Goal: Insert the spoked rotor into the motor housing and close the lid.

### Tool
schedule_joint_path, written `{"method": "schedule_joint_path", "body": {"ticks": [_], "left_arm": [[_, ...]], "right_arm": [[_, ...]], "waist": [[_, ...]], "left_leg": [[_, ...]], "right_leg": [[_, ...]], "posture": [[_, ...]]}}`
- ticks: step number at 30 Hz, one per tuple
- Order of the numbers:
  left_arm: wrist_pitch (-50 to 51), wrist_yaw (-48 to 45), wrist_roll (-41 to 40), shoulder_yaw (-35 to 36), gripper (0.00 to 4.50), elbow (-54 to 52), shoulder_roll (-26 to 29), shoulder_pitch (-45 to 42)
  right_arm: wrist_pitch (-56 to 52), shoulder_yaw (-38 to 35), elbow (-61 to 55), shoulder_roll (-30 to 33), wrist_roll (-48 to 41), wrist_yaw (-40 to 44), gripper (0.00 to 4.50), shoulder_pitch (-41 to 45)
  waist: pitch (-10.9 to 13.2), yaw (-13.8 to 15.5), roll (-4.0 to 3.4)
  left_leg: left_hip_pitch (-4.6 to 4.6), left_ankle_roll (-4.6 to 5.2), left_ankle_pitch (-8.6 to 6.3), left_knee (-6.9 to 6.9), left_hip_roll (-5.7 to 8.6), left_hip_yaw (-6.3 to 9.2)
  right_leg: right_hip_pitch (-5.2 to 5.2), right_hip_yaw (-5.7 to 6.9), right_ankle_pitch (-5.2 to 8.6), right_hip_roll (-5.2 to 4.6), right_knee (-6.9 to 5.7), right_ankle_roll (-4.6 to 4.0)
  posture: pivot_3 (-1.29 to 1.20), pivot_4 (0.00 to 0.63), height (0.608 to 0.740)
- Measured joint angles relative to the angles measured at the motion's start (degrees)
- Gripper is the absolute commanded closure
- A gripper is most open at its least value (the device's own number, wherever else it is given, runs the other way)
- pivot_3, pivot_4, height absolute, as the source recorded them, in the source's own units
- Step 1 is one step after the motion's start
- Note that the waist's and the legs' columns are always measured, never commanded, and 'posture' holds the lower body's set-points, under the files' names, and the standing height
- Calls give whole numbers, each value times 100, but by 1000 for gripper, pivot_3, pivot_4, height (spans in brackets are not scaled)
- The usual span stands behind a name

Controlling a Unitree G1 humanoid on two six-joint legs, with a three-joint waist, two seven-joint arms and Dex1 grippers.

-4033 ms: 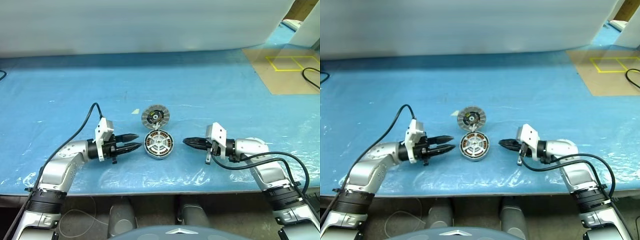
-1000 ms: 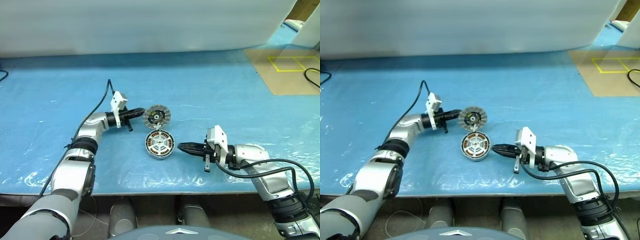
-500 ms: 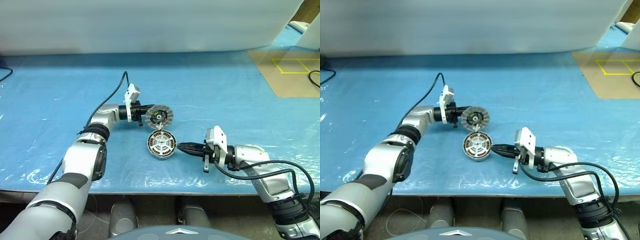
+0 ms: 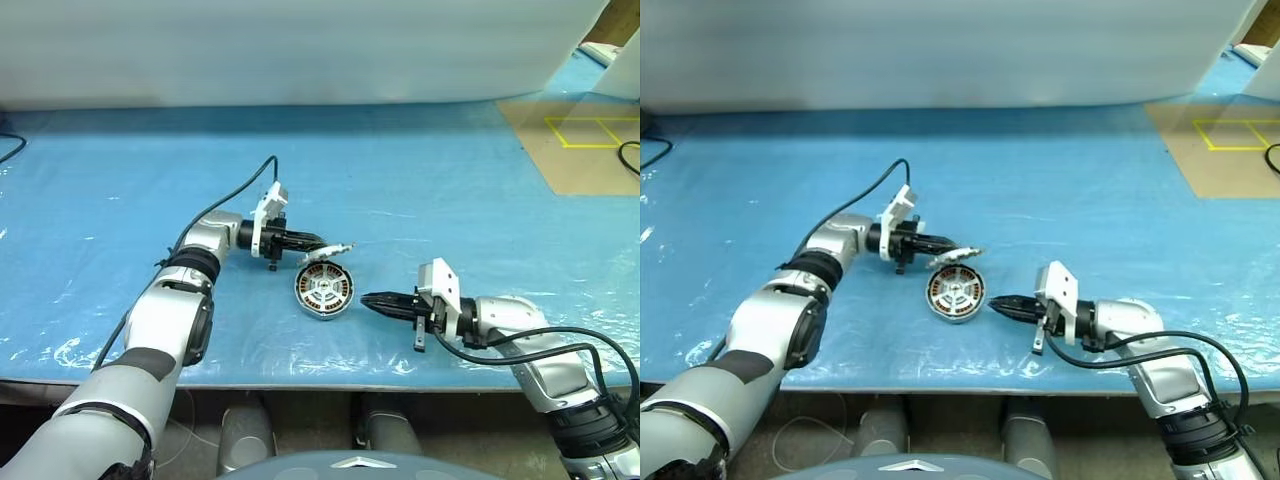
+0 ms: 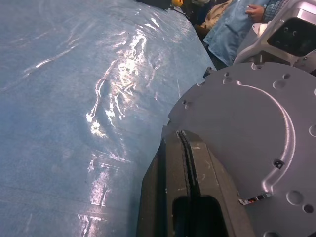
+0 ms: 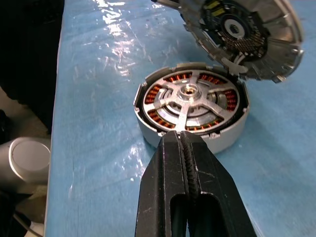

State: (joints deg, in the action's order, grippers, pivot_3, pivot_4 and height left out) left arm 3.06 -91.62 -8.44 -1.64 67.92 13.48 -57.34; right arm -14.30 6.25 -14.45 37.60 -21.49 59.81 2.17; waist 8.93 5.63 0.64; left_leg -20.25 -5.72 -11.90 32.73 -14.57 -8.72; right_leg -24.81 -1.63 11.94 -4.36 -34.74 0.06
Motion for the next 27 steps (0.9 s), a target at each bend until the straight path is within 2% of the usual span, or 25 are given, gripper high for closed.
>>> {"method": "schedule_joint_path", "body": {"ticks": [5, 11, 17, 21, 27], "left_arm": [[24, -8, -191, -324, 4482, -416, -7, 175], [-76, -13, -414, -1104, 4482, -1097, 37, 502], [-416, -70, -543, -1632, 4482, -1758, 359, 801], [-559, -73, -560, -1564, 4482, -1920, 473, 991], [-694, 232, -660, -998, 4482, -2456, 540, 1608]], "right_arm": [[10, -115, 22, 134, 3, 58, 4500, -127], [12, -157, 53, 136, 5, 36, 4500, -132], [64, -164, 92, -25, 89, -257, 4500, 9], [53, -165, 82, -209, 91, -434, 4500, 171], [-150, -120, 14, -593, -79, -614, 4500, 534]], "waist": [[0, 3, 0], [0, 0, 0], [-1, -9, -1], [-2, -9, -3], [-1, -22, -4]], "left_leg": [[-3, 0, 0, 0, -1, 0], [-5, 1, 0, 0, -1, -1], [14, 0, 0, -2, -1, -2], [26, 0, 0, -2, 0, -3], [24, 0, -1, -4, -3, -3]], "right_leg": [[2, 0, 0, 0, -1, 0], [3, 0, 1, -1, 0, -1], [20, -1, 1, -1, 0, -1], [31, -2, 1, -3, -1, -1], [30, 1, 1, -2, 2, -1]], "posture": [[0, 150, 740], [0, 150, 740], [0, 150, 740], [0, 150, 740], [0, 150, 740]]}}
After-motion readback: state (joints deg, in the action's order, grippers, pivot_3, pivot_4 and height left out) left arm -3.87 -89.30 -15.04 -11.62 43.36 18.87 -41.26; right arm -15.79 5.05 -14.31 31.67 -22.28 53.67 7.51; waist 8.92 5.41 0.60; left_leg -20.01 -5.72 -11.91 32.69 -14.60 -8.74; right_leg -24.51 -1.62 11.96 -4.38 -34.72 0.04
